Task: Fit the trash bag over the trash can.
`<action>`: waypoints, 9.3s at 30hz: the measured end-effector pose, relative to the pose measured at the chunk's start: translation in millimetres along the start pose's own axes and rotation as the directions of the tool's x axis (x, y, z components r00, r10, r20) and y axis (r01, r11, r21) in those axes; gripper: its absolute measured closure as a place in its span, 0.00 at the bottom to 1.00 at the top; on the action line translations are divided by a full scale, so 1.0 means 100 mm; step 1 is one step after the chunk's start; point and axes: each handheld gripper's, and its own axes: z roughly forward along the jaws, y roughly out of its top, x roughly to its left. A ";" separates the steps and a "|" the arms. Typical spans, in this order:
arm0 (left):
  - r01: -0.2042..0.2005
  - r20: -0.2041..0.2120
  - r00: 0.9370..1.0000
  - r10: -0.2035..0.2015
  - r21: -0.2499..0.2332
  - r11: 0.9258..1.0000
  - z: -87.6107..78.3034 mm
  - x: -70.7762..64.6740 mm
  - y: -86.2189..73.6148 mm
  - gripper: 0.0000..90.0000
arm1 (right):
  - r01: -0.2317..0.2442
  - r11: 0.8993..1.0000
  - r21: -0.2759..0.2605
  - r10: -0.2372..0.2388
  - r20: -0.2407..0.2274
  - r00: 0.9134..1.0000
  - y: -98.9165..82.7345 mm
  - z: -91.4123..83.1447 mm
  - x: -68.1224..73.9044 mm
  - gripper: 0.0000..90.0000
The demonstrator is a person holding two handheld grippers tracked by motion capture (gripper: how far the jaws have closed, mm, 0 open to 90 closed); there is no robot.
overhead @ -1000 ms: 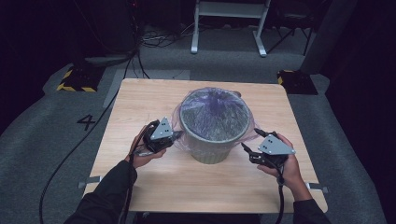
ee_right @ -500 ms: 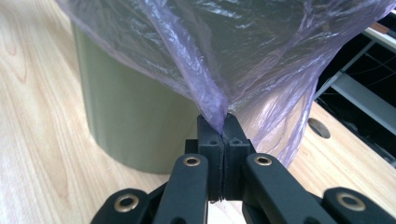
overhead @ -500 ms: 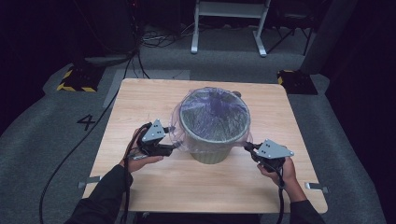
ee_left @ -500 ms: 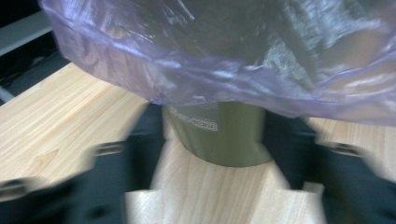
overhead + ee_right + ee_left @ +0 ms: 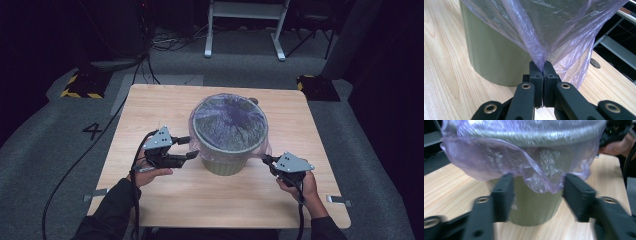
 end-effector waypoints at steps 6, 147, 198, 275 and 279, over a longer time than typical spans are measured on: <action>-0.046 -0.028 0.999 0.046 -0.004 0.999 0.04 0.02 0.01 0.99 | -0.009 1.000 0.007 0.009 -0.013 1.000 -0.03 0.02 0.00 0.98; 0.072 -0.095 0.995 -0.037 0.402 0.913 -0.12 -0.06 -1.19 0.17 | -0.286 0.948 -0.138 0.271 -0.118 0.955 1.16 0.17 -0.91 0.26; 0.070 -0.095 0.995 -0.034 0.402 0.913 -0.12 -0.06 -1.19 0.17 | -0.060 0.980 0.189 0.102 -0.220 0.970 1.39 0.75 -0.59 0.24; 0.071 -0.093 0.995 -0.036 0.403 0.913 -0.12 -0.06 -1.19 0.17 | -0.088 0.962 0.259 0.146 -0.215 0.966 1.48 0.64 -0.54 0.23; 0.071 -0.093 0.995 -0.036 0.402 0.913 -0.12 -0.06 -1.19 0.17 | -0.085 0.967 0.238 0.135 -0.201 0.970 1.46 0.61 -0.54 0.22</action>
